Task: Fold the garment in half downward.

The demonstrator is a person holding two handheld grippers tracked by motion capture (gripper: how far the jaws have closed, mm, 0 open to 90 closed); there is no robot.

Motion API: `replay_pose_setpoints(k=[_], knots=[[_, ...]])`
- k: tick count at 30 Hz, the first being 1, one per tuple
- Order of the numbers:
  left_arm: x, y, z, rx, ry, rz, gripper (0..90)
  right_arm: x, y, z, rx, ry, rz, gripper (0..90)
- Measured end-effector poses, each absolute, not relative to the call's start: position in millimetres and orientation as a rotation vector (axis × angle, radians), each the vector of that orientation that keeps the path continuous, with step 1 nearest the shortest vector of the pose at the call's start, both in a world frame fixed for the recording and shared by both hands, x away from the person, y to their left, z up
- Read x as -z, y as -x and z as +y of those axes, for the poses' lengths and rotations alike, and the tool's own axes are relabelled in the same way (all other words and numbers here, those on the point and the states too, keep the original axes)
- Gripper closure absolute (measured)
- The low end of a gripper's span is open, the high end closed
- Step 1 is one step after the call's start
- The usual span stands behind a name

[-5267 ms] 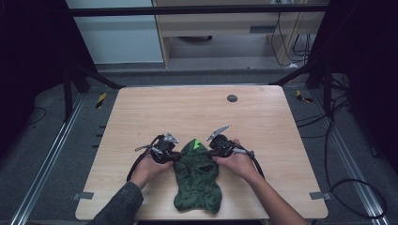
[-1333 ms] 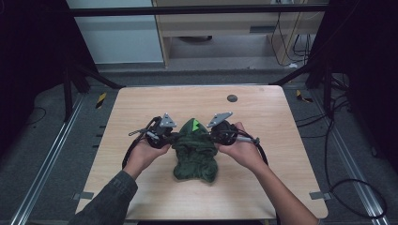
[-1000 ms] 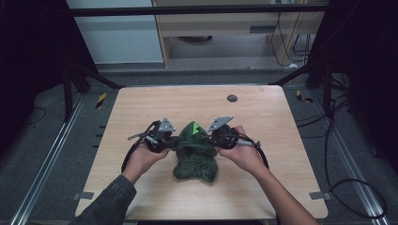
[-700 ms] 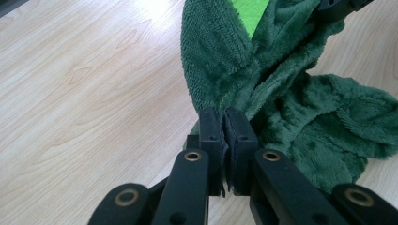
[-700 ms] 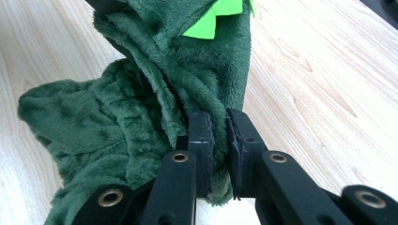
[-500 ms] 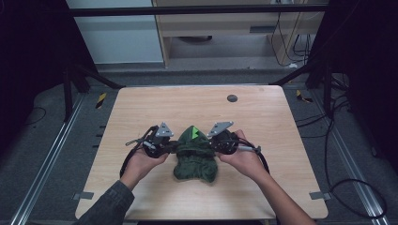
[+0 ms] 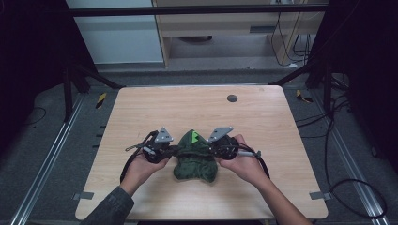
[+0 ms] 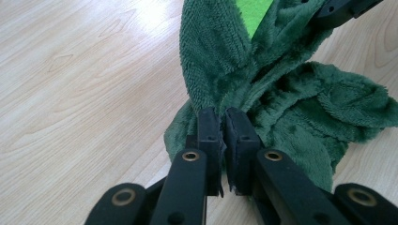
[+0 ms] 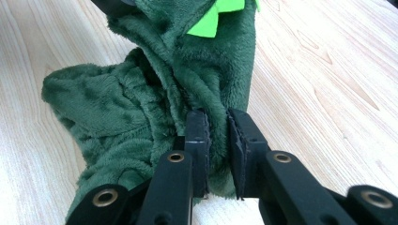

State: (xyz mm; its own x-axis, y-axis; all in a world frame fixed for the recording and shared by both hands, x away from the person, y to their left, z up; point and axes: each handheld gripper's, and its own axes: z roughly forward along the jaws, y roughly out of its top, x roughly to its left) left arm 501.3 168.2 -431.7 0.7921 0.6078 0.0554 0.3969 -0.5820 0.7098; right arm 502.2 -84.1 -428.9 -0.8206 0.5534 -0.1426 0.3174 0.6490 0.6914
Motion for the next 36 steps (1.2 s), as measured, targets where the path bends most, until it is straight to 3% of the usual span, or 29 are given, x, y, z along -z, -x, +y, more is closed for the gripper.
replay_pose_setpoints(k=[36], knots=[[468,-474,174,-0.376,-2.236,0.753,79.8,454,-474,-90,-0.947,-0.729,2.533,64.1]])
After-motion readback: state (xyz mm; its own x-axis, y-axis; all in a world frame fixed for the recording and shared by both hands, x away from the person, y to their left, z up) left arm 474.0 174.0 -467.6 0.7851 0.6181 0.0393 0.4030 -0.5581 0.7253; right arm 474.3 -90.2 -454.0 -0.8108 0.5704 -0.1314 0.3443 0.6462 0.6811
